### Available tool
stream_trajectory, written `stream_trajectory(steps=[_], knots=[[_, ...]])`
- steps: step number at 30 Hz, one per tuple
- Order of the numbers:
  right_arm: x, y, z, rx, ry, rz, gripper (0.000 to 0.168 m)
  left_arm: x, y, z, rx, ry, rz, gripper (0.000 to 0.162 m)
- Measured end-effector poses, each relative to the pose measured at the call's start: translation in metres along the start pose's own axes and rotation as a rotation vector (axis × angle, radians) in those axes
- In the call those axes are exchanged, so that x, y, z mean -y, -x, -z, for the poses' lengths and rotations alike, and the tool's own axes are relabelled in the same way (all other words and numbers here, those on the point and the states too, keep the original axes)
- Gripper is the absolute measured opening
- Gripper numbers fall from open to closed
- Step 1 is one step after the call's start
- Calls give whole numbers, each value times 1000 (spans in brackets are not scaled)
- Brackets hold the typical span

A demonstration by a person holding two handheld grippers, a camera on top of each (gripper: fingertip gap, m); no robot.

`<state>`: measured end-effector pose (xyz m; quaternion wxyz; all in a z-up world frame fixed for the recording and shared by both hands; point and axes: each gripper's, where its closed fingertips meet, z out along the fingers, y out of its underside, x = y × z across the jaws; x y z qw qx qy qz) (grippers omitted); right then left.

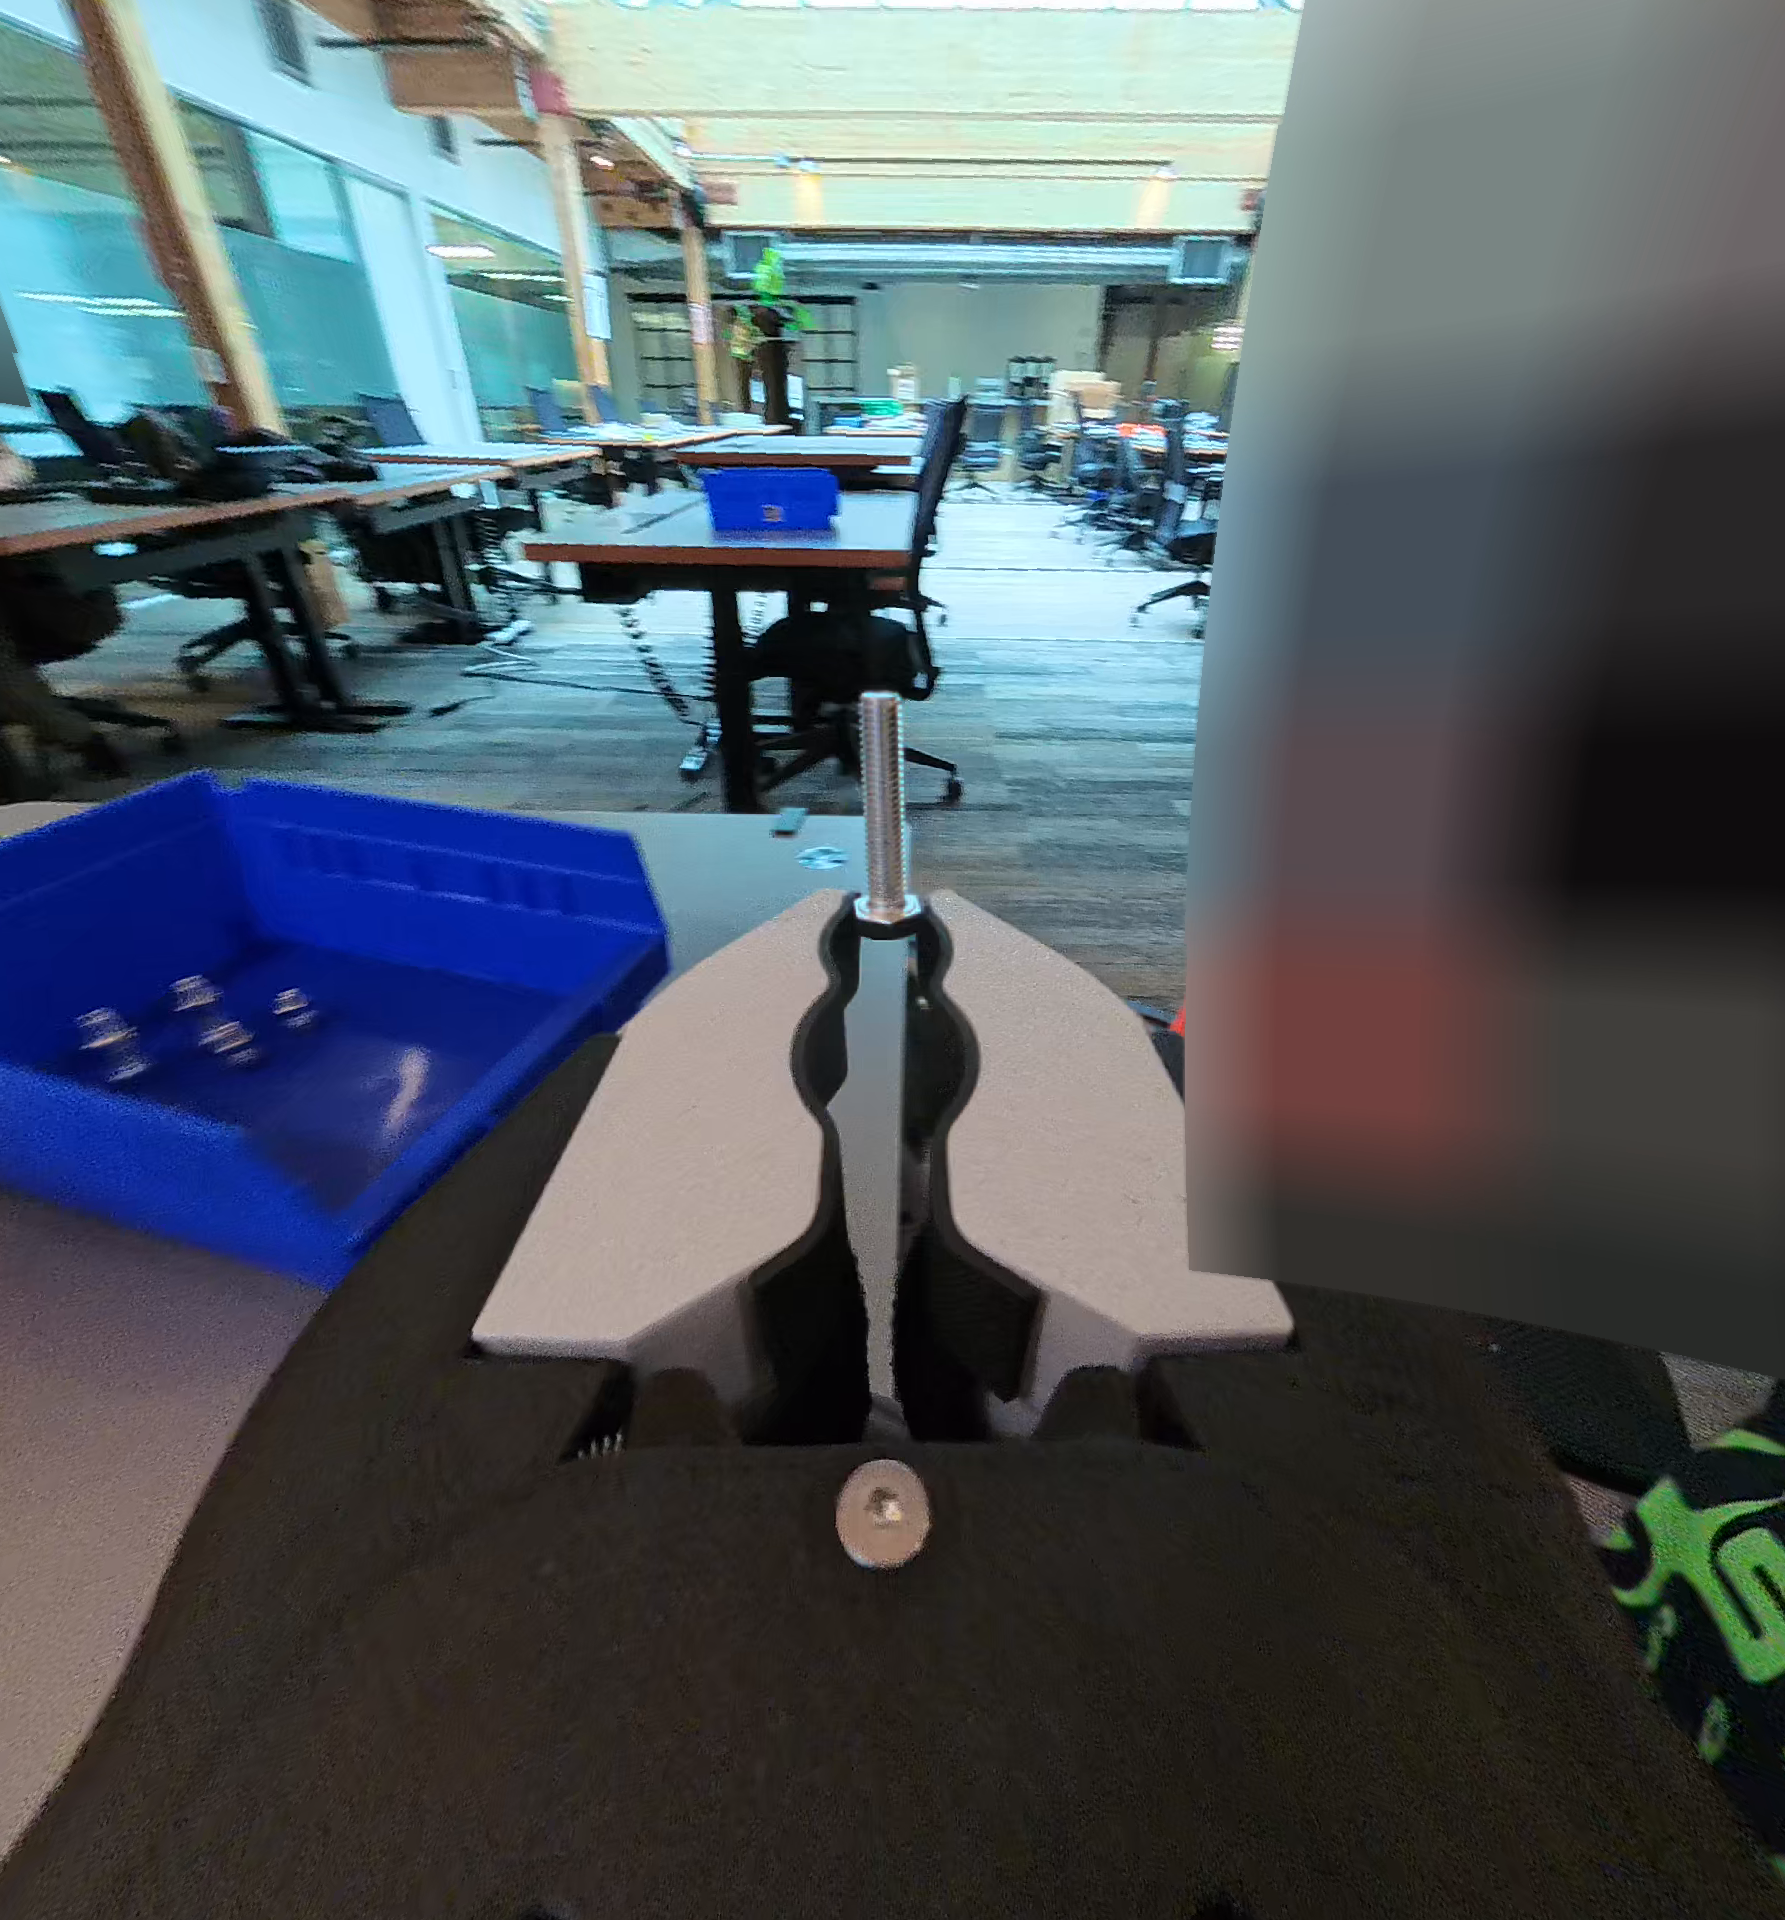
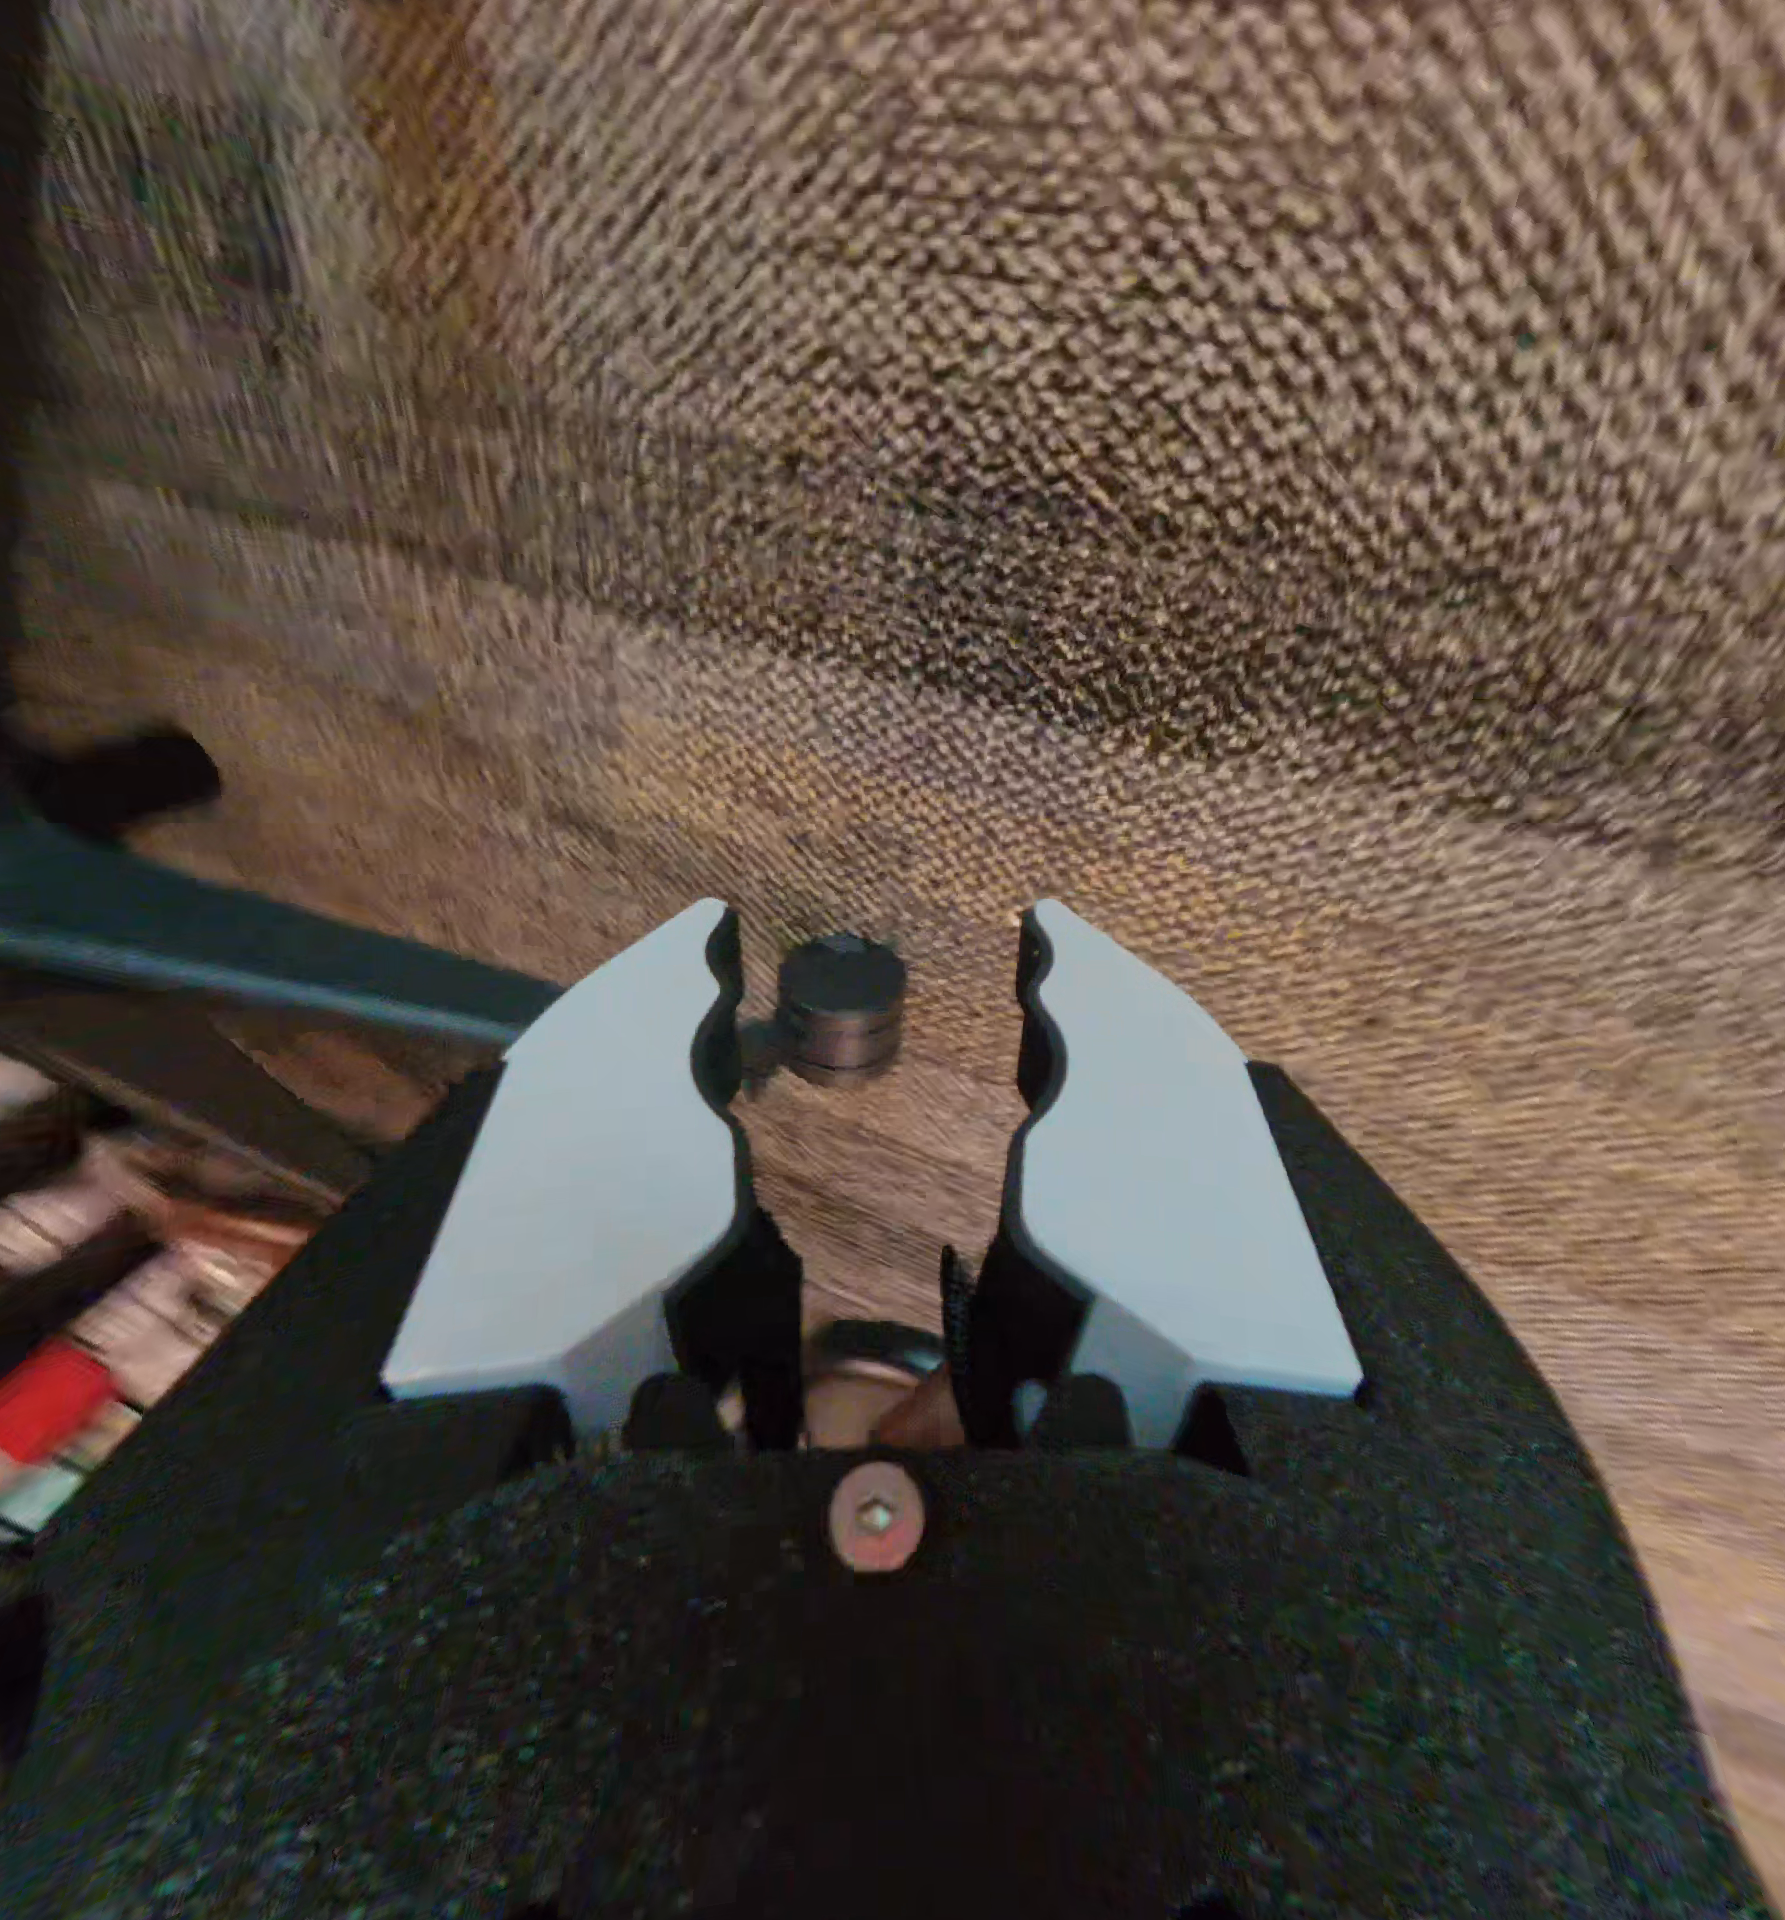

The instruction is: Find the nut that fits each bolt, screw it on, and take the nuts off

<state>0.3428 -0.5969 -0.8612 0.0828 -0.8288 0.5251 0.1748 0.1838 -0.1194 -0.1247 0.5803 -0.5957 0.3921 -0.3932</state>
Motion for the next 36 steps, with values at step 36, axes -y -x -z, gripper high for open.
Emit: stream_trajectory(steps=[36], knots=[[-100, -49, -141, -179, -177, -235, 27, -14, -29, -145, -170, 73, 202, 10]])
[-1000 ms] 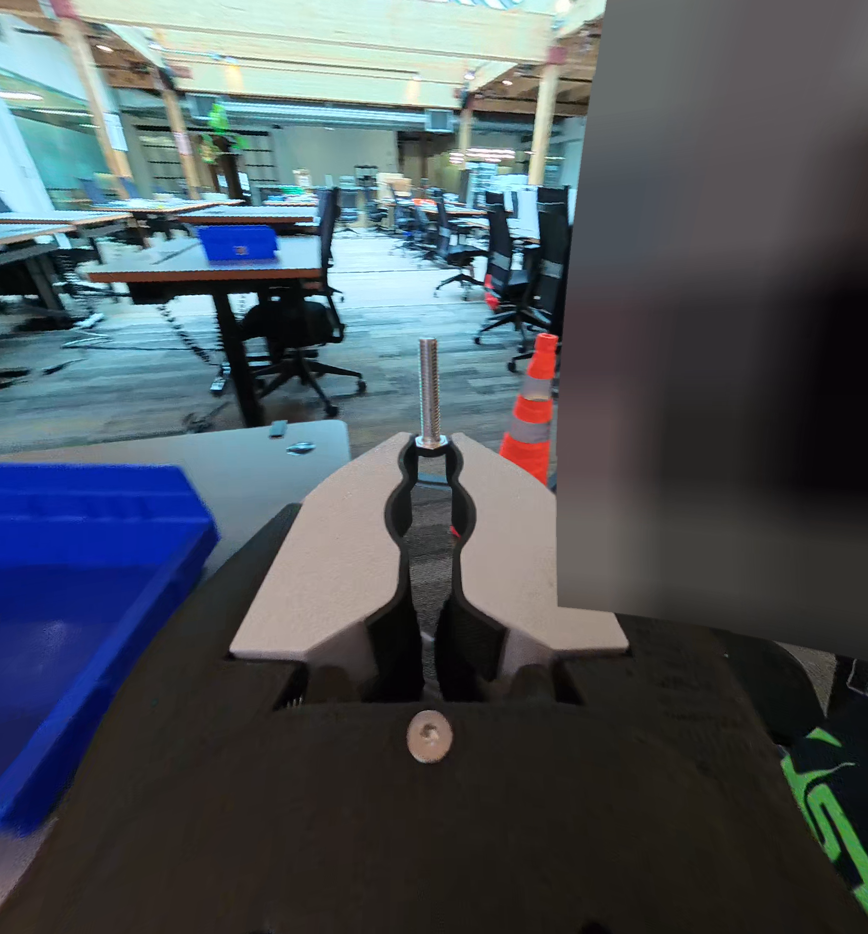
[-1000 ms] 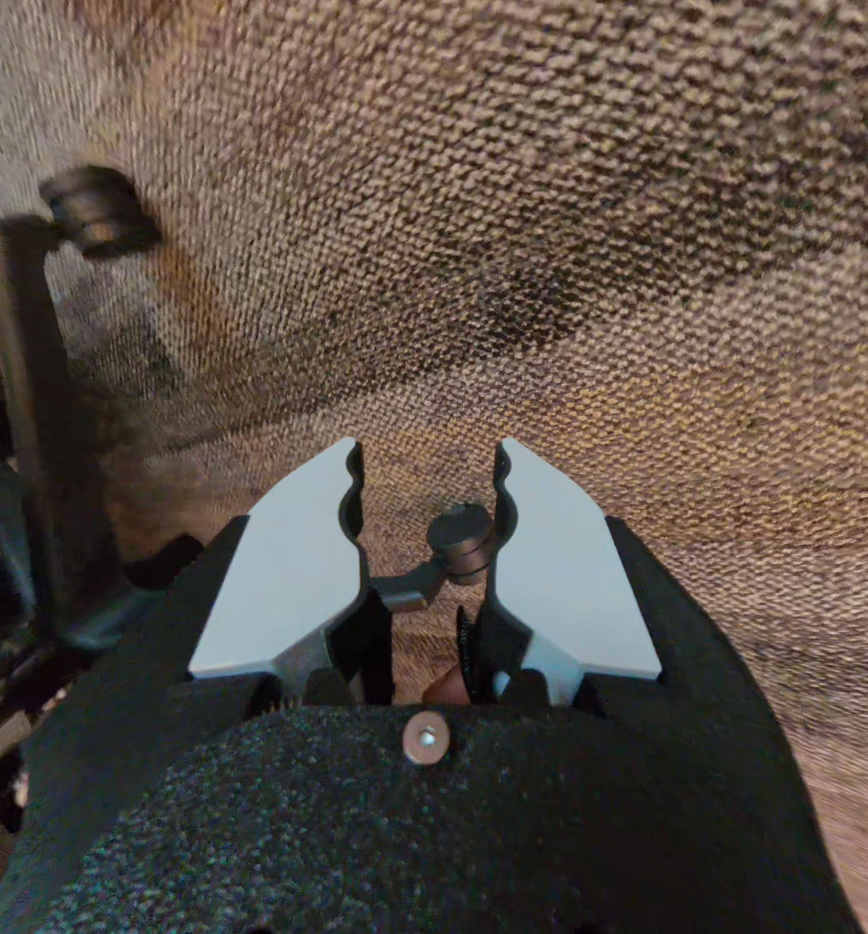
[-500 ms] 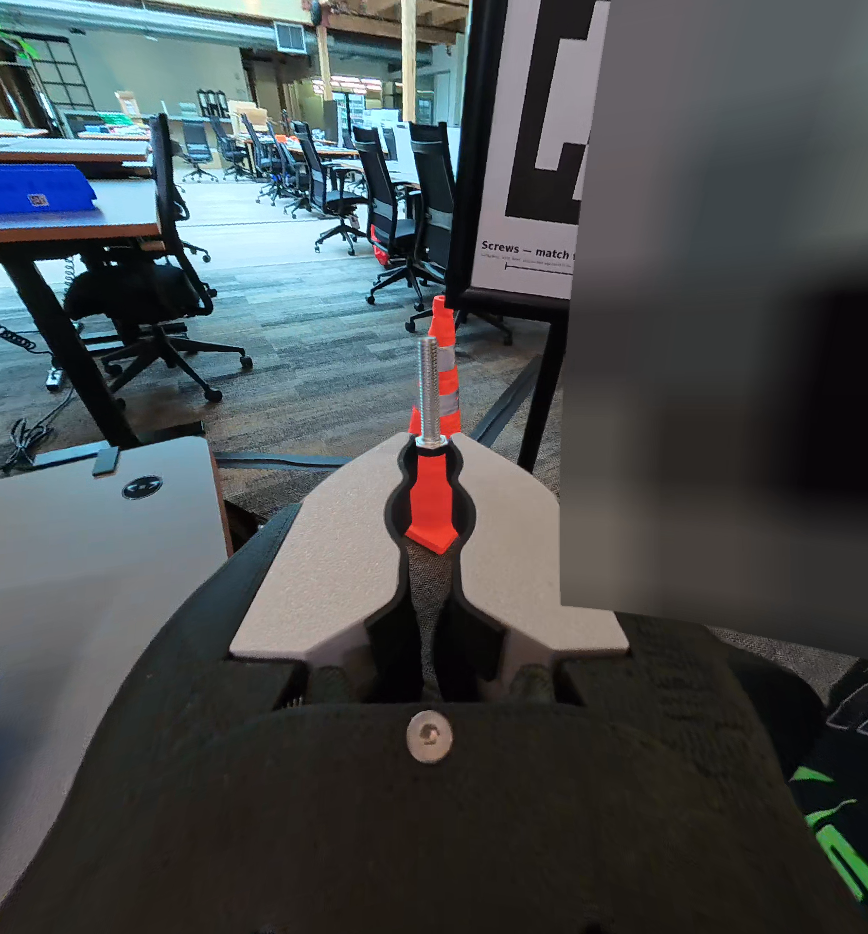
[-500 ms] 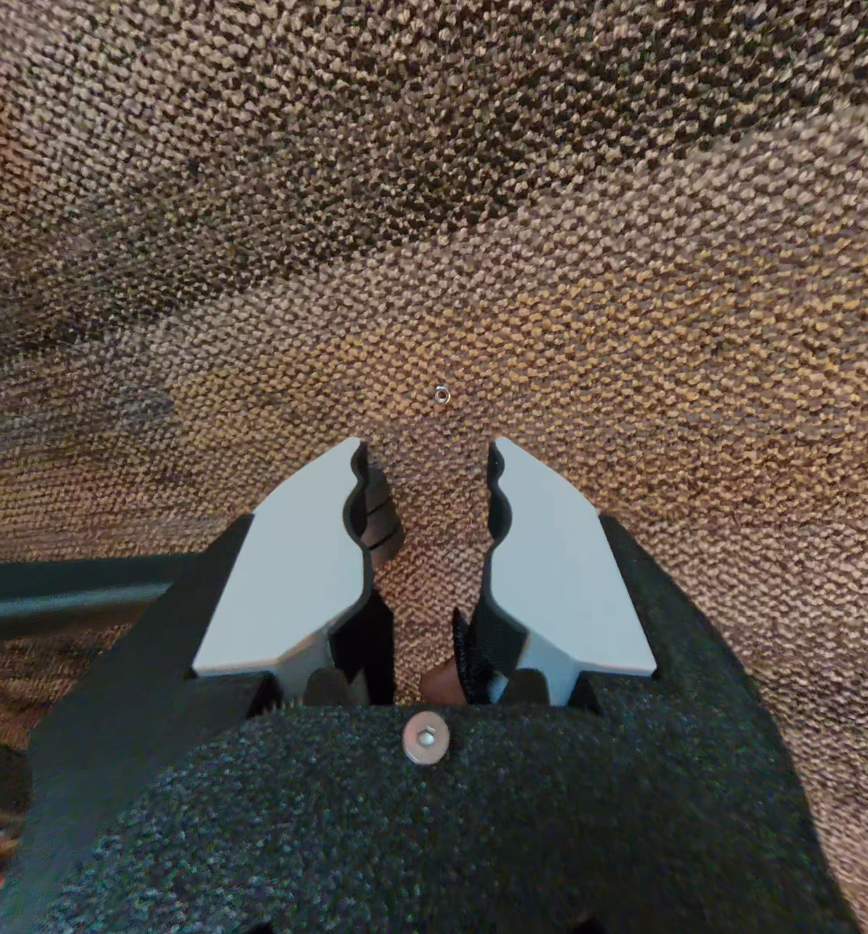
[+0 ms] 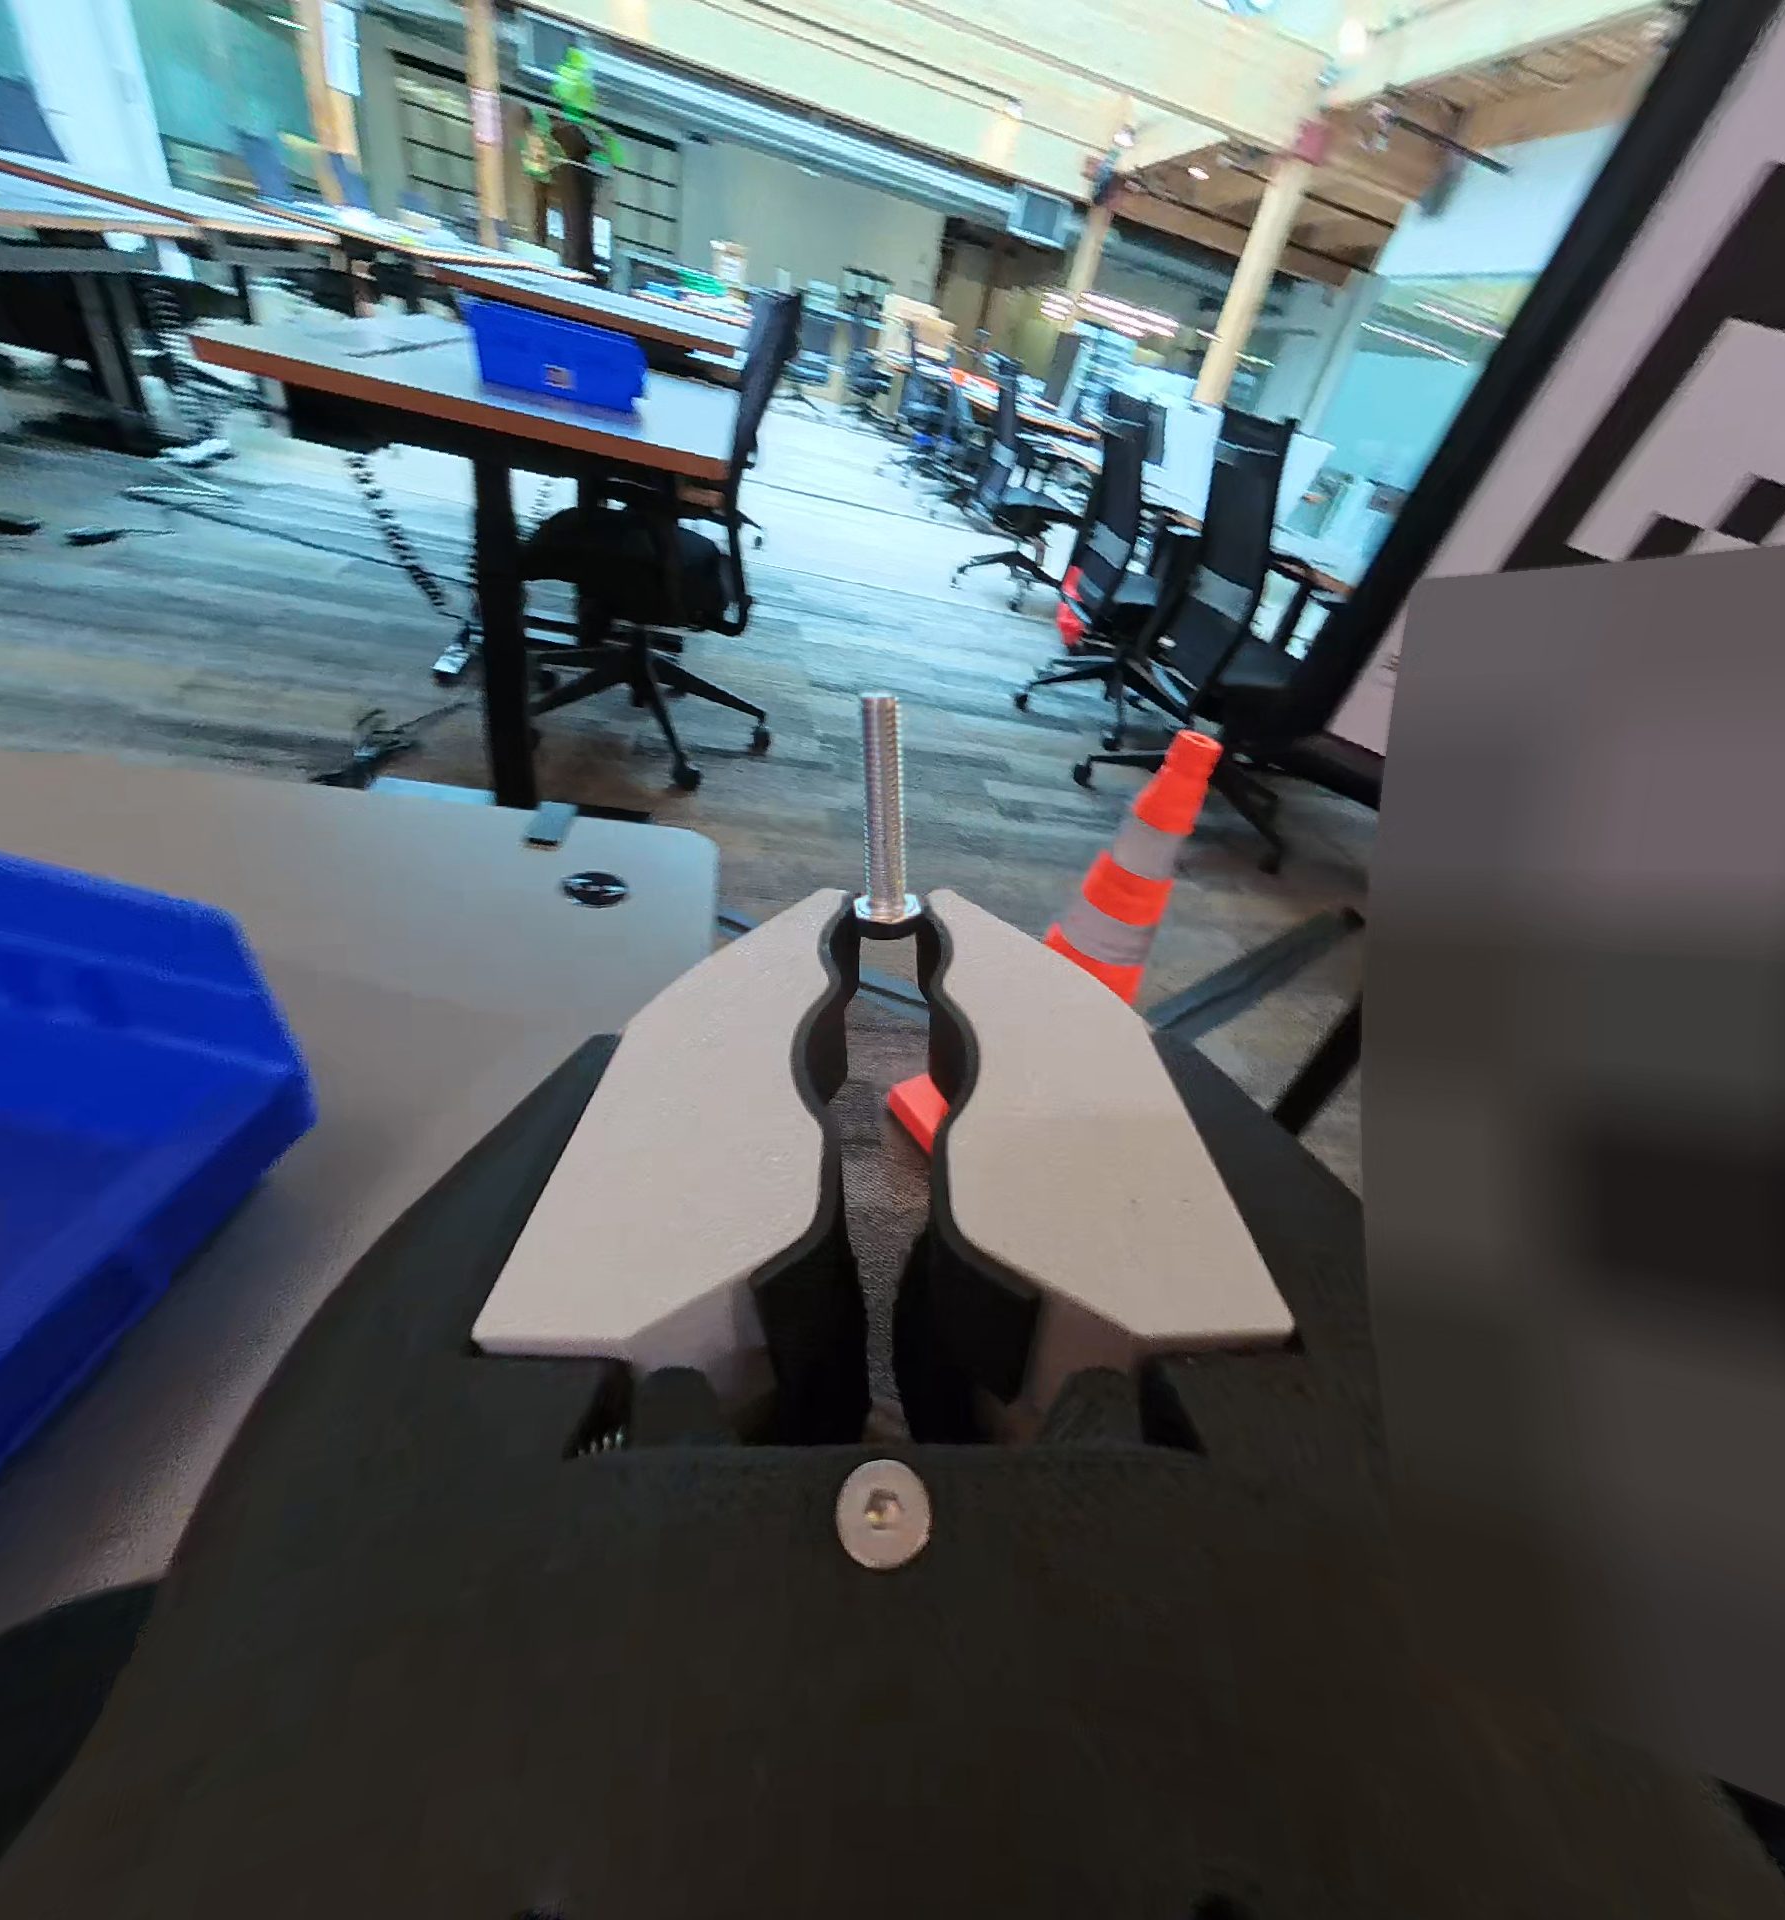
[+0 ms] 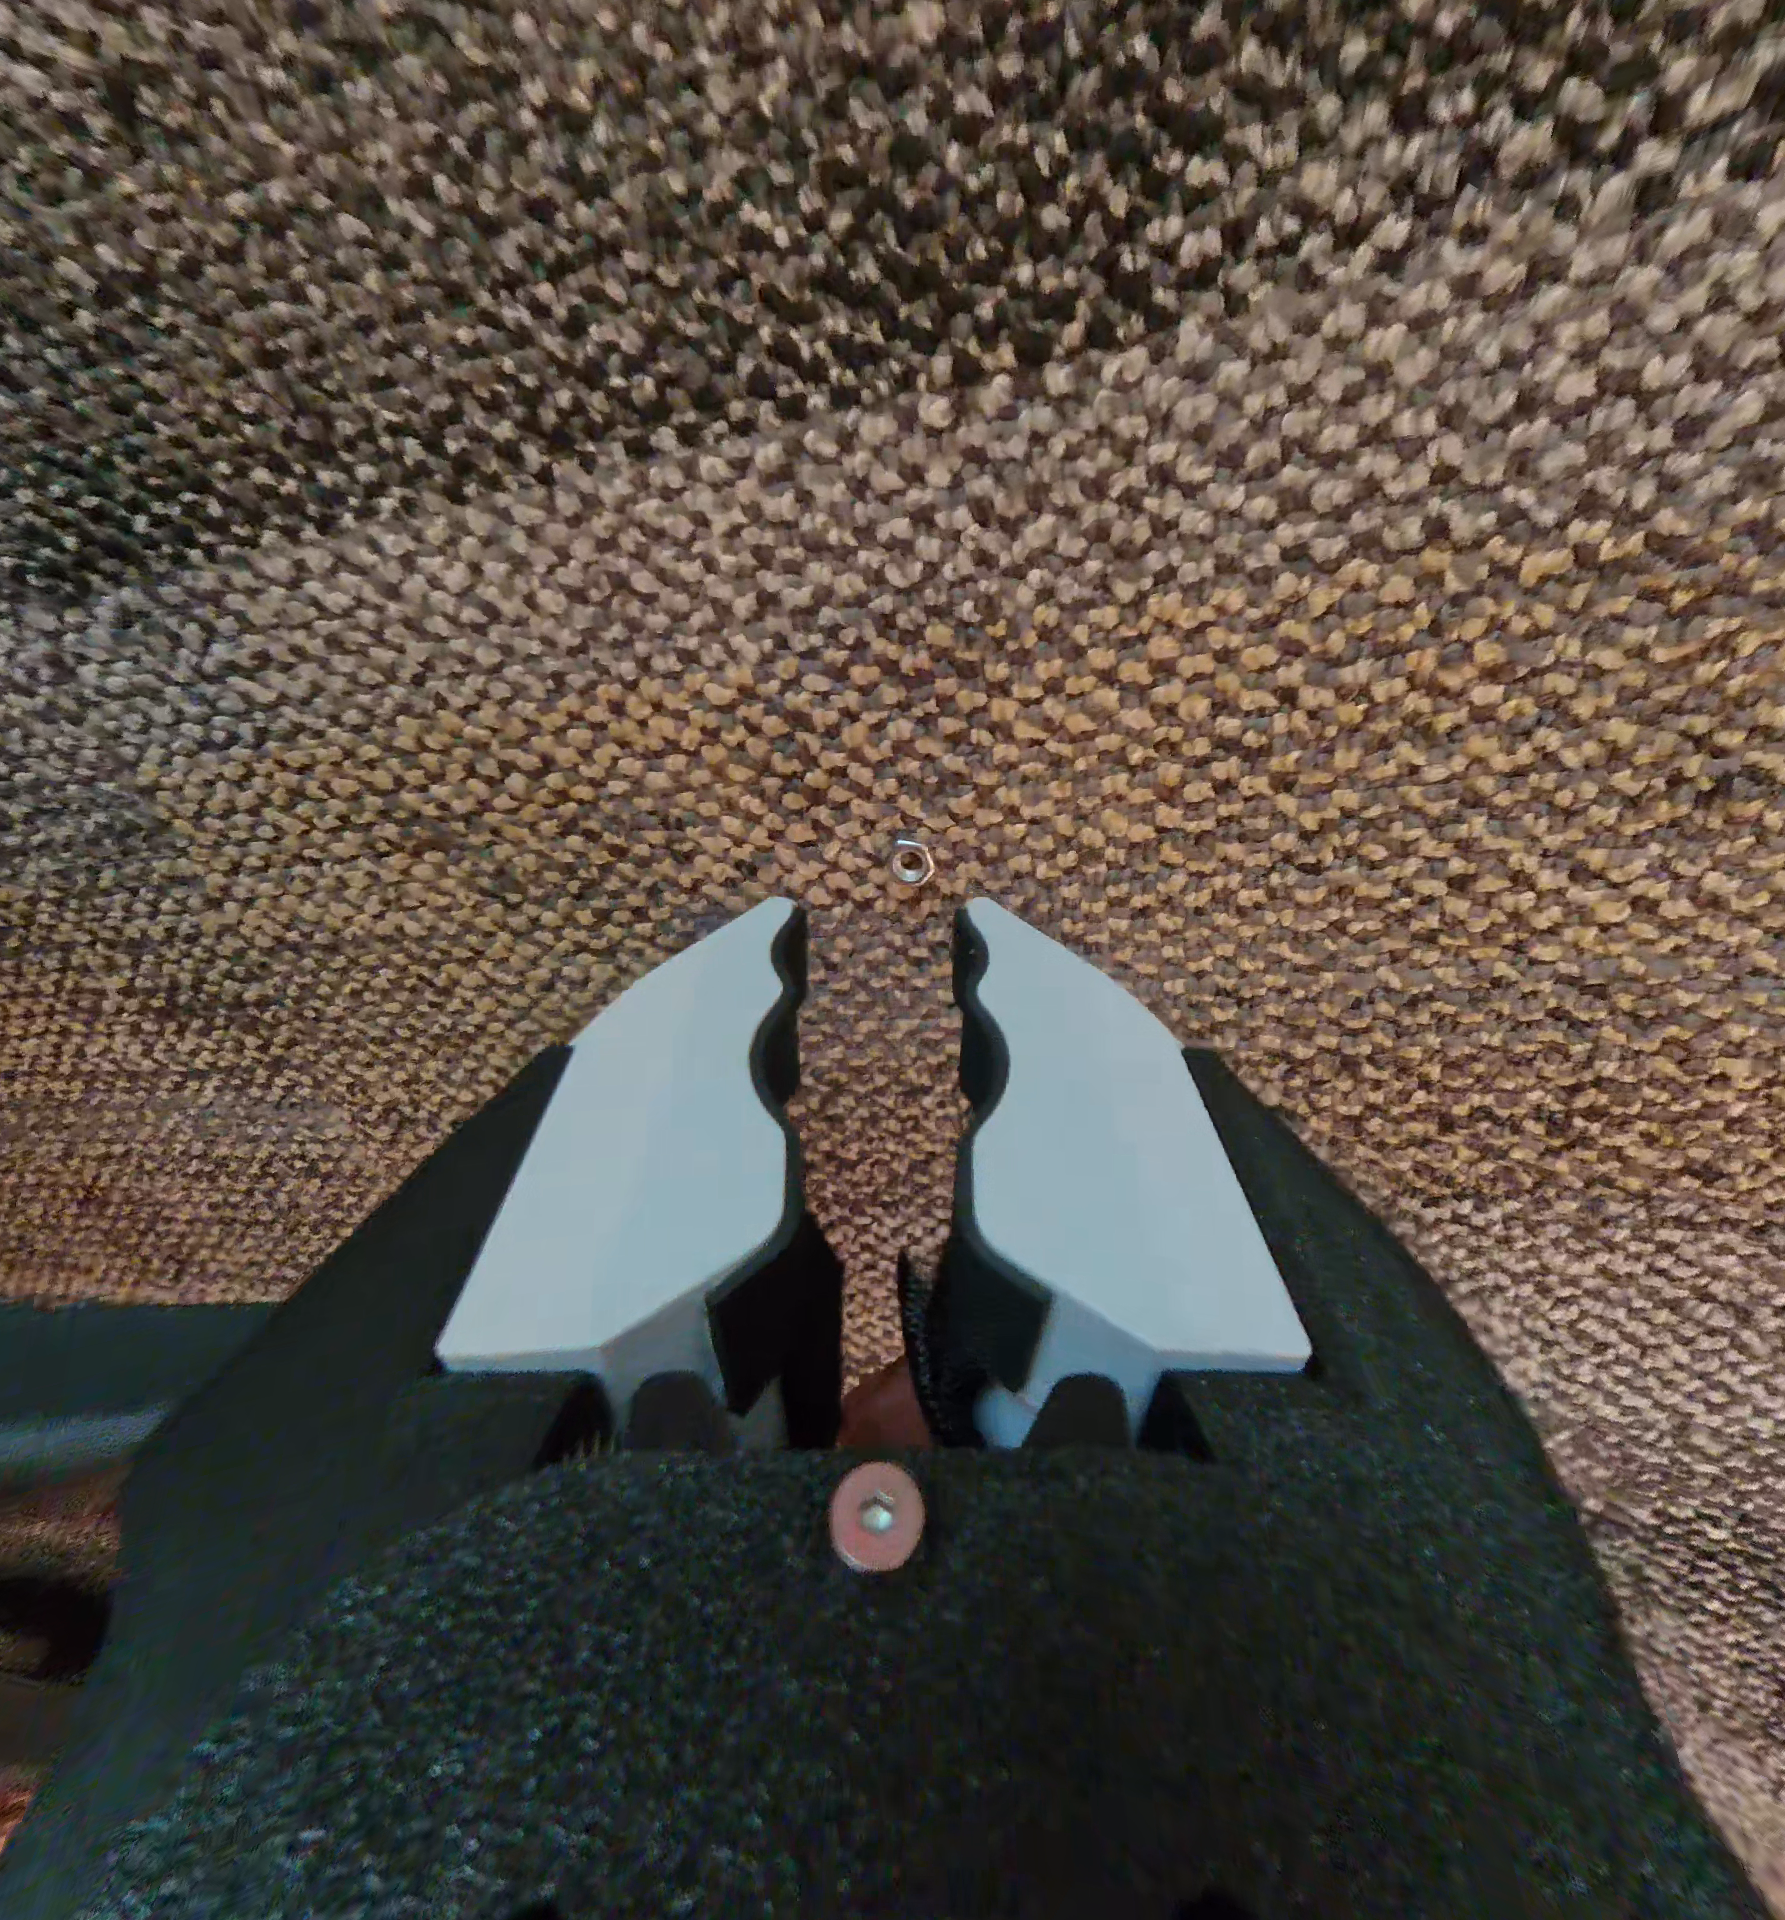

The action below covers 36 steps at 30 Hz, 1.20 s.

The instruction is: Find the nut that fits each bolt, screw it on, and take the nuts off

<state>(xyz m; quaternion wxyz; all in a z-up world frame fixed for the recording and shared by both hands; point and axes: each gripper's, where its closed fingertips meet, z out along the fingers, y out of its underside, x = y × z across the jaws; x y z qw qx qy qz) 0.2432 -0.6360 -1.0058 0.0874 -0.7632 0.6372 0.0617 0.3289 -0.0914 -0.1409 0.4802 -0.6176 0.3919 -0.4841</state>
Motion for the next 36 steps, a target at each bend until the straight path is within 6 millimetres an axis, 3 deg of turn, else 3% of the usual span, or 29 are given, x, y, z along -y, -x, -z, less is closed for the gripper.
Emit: stream_trajectory(steps=[4, 9, 18, 27, 36], knots=[[-4, 2, -10, 9, 12, -14, 26, 3, 38, 13, 131, -16, 0, 10], [-2, 3, -19, -10, 12, 8, 23, 2, 61, 23, 218, -1, -15, 10], [-2, 1, -27, -16, 29, -7, 20, -2, 56, 17, 204, 49, -69, 10], [-4, -9, -33, -60, 52, -40, 11, -1, 65, 24, 235, 54, -76, 10], [-2, -6, -26, -39, 56, -45, 5, -1, 63, 32, 216, 49, -77, 10]])
